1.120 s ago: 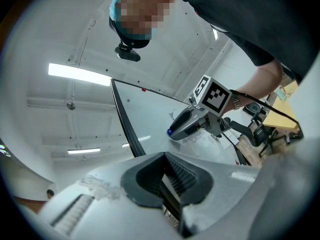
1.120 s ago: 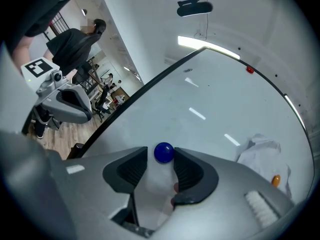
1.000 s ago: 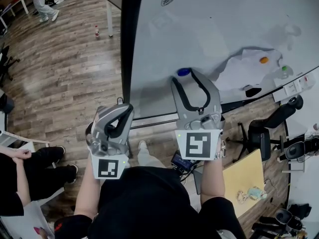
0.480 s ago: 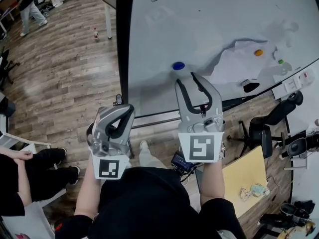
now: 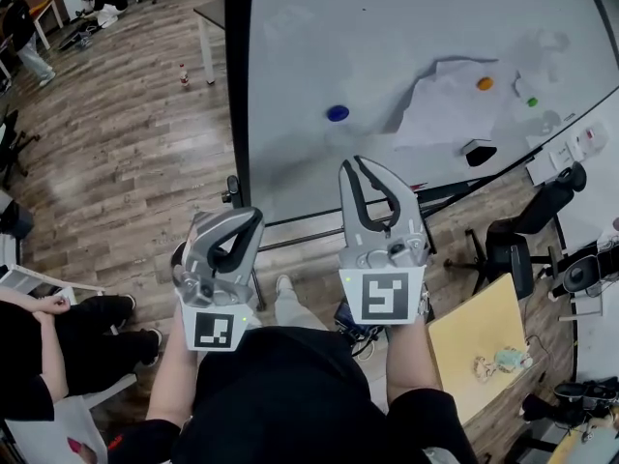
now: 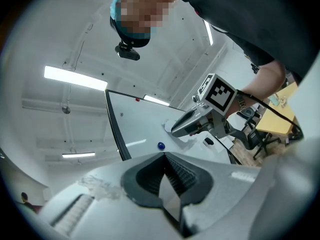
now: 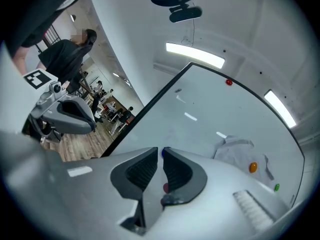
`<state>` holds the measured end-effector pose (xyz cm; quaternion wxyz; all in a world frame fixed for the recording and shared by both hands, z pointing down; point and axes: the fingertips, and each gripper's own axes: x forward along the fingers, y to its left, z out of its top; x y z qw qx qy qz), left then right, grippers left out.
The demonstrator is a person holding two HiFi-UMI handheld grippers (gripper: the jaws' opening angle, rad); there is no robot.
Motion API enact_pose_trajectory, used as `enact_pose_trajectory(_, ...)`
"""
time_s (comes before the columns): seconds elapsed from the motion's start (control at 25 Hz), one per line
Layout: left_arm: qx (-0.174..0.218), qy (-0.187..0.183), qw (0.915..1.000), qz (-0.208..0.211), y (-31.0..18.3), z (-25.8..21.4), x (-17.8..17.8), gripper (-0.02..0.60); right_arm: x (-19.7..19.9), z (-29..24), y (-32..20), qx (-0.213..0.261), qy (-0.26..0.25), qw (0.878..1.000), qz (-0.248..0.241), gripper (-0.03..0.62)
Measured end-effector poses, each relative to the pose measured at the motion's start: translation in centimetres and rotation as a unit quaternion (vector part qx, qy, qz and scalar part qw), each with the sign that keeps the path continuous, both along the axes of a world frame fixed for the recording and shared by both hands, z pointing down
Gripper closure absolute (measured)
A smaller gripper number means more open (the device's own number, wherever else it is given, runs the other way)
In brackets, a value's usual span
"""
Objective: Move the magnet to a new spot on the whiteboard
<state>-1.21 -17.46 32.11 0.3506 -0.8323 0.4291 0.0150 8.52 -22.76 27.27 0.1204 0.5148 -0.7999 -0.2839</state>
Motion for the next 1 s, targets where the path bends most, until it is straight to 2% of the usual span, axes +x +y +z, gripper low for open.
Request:
enact_pose_trajectory(0.24, 0.005, -0.002, 0.9999, 0.011, 1.7, -0.3, 0.0, 0.58, -0.8, 0.0, 2.6, 0.015, -0.031, 0.999, 0.002, 0.591)
enact_pose_trajectory(0.4, 0.006, -0.003, 0.9998, 0.018, 2.5, -0.4, 0.1, 0.58, -1.3, 1.0, 3.8, 0.003, -0.023, 1.0, 0.001, 0.591)
enact_pose_trajectory(1.0, -0.001, -0.001, 0.9997, 0.023, 4.4, 0.2, -1.1, 0.58, -4.6, 5.5, 7.8, -0.05, -0.046, 0.997, -0.021, 0.591)
